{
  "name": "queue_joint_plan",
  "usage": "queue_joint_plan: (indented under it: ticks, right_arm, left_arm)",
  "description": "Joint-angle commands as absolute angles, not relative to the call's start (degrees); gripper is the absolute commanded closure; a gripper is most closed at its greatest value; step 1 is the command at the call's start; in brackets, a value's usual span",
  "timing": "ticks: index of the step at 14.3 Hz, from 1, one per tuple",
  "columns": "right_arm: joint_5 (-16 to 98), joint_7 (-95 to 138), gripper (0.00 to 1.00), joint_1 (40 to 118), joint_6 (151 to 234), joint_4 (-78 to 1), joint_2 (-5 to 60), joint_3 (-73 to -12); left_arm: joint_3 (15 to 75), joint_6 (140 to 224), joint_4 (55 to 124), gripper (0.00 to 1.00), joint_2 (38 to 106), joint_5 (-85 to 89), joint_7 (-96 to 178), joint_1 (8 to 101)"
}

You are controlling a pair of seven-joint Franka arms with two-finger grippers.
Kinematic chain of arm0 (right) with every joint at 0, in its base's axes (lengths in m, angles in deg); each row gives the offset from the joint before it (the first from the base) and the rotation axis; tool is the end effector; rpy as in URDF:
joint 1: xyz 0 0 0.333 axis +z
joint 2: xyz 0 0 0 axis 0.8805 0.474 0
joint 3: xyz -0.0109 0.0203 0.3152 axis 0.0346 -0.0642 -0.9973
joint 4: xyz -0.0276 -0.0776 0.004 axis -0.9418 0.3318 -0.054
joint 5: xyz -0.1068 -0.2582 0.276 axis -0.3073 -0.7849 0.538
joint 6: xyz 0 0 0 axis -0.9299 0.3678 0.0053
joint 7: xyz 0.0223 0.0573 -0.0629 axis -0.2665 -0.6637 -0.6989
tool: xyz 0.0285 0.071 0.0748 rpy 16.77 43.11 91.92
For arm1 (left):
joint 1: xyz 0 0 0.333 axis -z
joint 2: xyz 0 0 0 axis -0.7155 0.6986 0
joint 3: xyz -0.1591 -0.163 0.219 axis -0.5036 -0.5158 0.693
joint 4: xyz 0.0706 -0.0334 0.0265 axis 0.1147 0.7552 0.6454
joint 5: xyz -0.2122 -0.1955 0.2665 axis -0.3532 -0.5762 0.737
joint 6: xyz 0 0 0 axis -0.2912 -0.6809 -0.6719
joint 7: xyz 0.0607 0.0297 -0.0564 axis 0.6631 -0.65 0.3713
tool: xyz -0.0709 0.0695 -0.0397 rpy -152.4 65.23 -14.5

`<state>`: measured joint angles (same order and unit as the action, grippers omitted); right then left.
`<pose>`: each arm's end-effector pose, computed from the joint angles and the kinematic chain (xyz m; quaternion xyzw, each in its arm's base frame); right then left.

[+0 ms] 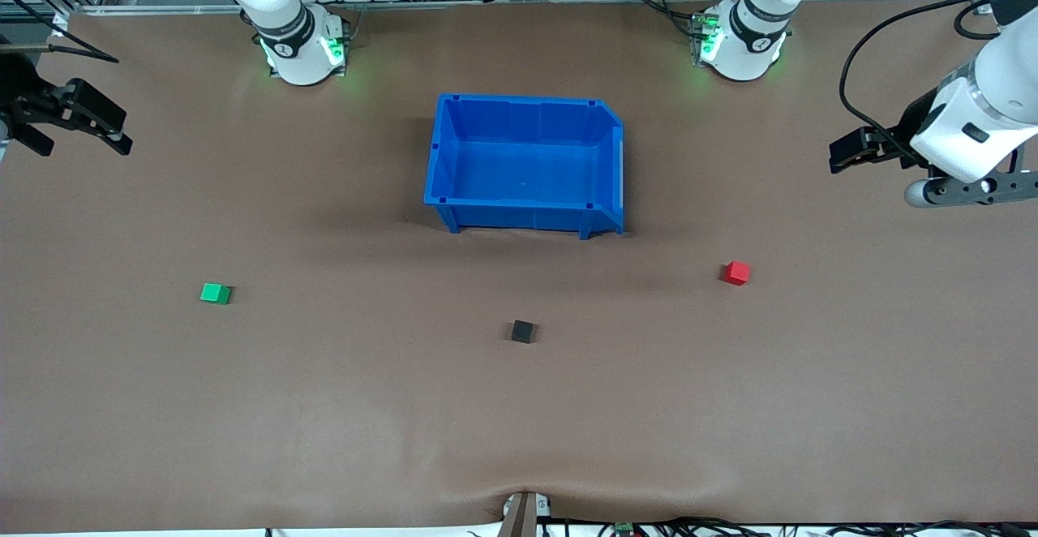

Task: Attach green and red cubes to black cube
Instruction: 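Move the left gripper from rest toward the red cube, then lower the left gripper onto the red cube while the right gripper reaches out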

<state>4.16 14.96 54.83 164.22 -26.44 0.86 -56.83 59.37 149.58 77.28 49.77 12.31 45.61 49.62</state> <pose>0.5307 0.0234 0.6788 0.9994 0.0039 0.0346 0.0023 0.5574 -0.0756 0.6058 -0.9979 -0.0284 0.0546 0.0178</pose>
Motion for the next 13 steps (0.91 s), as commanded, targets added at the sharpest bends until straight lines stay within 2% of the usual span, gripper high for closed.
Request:
queue_joint_plan:
  ticks: [1, 7, 11, 13]
  right_arm:
    - [4.82, 15.21, 0.0, 53.71, 164.25, -25.92, 0.93, -57.53]
    - [4.82, 15.21, 0.0, 53.71, 164.17, -26.01, 0.93, -57.62]
    - [4.74, 15.21, 0.0, 53.62, 164.17, -25.92, 0.93, -57.53]
    - [4.74, 15.12, 0.0, 53.62, 164.17, -26.01, 0.93, -57.53]
  left_arm:
    - [59.59, 150.87, 74.82, 0.0, 50.7, 11.45, 45.72, 49.46]
    - [59.41, 157.46, 76.83, 0.0, 51.93, 11.62, 44.14, 49.46]
    - [59.06, 165.89, 85.43, 0.0, 52.01, 11.71, 41.24, 50.08]
    - [58.88, 176.05, 93.68, 0.0, 51.93, 11.71, 41.23, 49.9]
